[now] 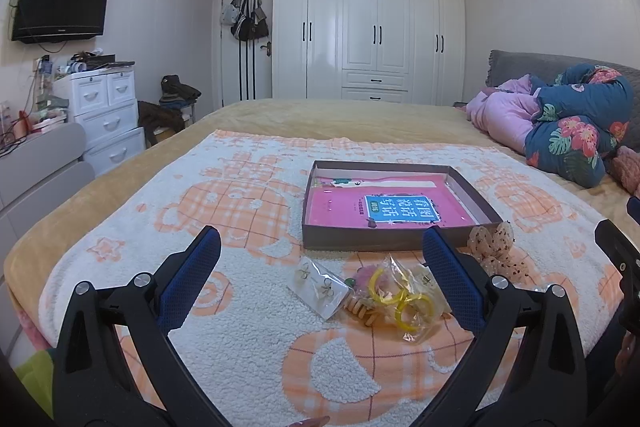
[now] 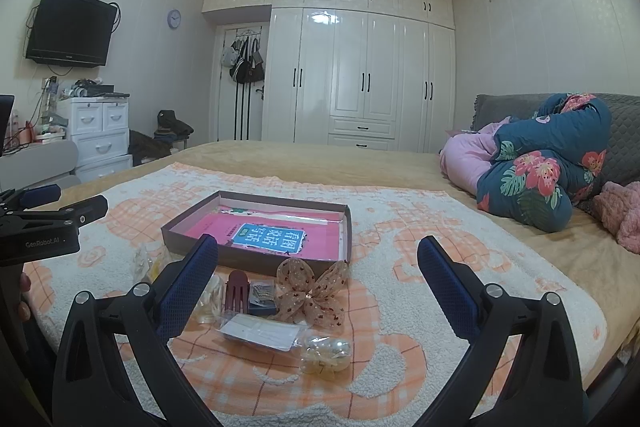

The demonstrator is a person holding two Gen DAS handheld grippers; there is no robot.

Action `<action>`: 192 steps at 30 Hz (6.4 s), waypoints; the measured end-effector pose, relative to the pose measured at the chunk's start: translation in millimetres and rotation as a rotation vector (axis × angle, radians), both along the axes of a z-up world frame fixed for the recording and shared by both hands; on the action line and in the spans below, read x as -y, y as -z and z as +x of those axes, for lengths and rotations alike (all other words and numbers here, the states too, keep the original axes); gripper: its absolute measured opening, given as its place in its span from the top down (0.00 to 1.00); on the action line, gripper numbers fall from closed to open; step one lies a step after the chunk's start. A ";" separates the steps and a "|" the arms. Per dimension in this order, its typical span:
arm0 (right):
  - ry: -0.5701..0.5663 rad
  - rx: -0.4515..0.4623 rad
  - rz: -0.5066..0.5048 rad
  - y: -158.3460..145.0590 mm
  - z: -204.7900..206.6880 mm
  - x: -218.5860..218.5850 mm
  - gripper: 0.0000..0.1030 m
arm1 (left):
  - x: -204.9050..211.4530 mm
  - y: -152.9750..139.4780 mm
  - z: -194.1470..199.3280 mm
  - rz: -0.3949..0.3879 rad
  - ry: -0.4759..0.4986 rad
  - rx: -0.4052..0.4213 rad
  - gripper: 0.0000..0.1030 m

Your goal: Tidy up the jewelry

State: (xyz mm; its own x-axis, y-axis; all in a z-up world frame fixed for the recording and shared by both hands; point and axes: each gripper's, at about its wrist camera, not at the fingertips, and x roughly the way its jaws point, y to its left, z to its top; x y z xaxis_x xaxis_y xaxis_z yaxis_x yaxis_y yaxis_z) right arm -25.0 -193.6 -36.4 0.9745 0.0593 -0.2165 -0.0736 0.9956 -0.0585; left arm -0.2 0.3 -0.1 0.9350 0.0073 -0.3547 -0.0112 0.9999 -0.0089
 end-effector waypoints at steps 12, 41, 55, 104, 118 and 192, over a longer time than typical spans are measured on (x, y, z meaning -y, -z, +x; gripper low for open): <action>-0.006 -0.009 -0.003 0.3 1.3 -1.1 0.06 | -1.0 1.1 0.4 0.004 0.004 -0.009 0.10; -0.075 -0.215 -0.042 36.1 33.4 -10.3 0.06 | 4.5 42.8 33.4 -0.072 0.171 -0.259 0.10; -0.028 -0.424 0.048 67.6 61.2 24.9 0.06 | 25.7 69.6 57.5 -0.178 0.307 -0.417 0.20; -0.014 -0.425 0.063 68.9 99.3 43.5 0.57 | -5.1 49.1 110.8 -0.392 0.279 -0.392 0.64; -0.081 -0.400 0.056 50.3 136.7 21.6 0.57 | -28.0 44.7 154.3 -0.387 0.201 -0.342 0.64; -0.032 -0.286 0.094 14.2 169.2 20.2 0.08 | -29.6 3.6 167.5 -0.320 0.192 -0.210 0.11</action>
State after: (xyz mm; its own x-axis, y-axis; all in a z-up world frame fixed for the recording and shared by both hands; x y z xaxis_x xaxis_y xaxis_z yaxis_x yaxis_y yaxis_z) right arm 144.2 -213.8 -50.5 0.8720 0.1218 -0.4740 -0.1051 0.9926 0.0616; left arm 167.2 29.9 -3.7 0.8159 -0.3013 -0.4934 0.1403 0.9311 -0.3367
